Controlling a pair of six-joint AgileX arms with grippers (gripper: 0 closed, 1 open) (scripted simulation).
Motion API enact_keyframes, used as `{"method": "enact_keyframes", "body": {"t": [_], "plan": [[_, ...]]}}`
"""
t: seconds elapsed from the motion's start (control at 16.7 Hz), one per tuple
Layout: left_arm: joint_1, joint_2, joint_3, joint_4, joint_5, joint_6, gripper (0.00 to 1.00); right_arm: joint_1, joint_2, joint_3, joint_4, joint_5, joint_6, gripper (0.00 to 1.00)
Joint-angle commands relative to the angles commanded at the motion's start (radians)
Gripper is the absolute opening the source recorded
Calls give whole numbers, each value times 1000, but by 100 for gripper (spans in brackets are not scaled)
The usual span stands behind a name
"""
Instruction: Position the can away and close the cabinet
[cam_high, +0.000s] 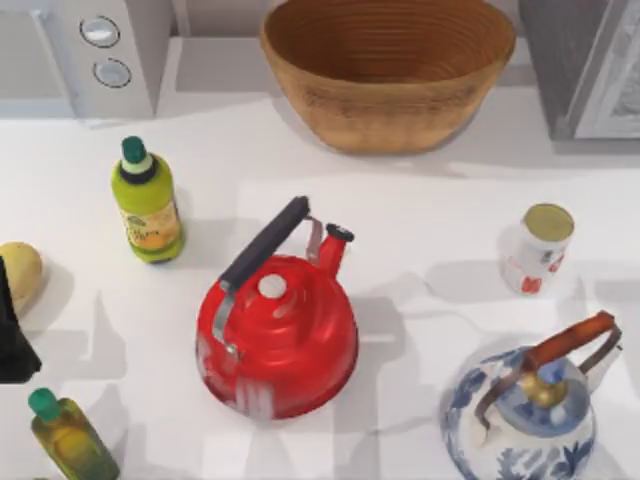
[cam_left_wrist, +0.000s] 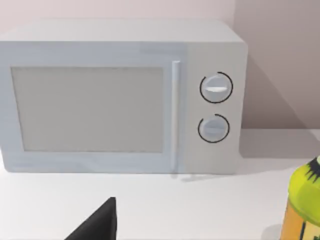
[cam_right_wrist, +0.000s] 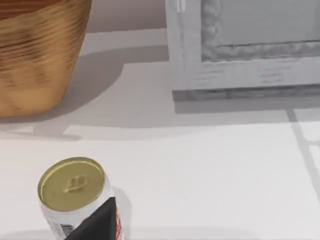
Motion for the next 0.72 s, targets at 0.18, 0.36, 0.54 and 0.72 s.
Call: {"method": "enact_keyframes", "body": {"t": [0.18, 0.36, 0.54, 0.72], "plan": [[0, 0, 0, 0, 0, 0, 100, 44, 176, 78, -20, 36, 44, 100], [0, 0, 0, 0, 0, 0, 100, 88, 335, 152, -43, 68, 89, 100], [0, 0, 0, 0, 0, 0, 100, 140, 490, 228, -60, 92, 132, 100], [0, 0, 0, 0, 0, 0, 100, 198, 679, 320, -71, 116, 175, 100]]}}
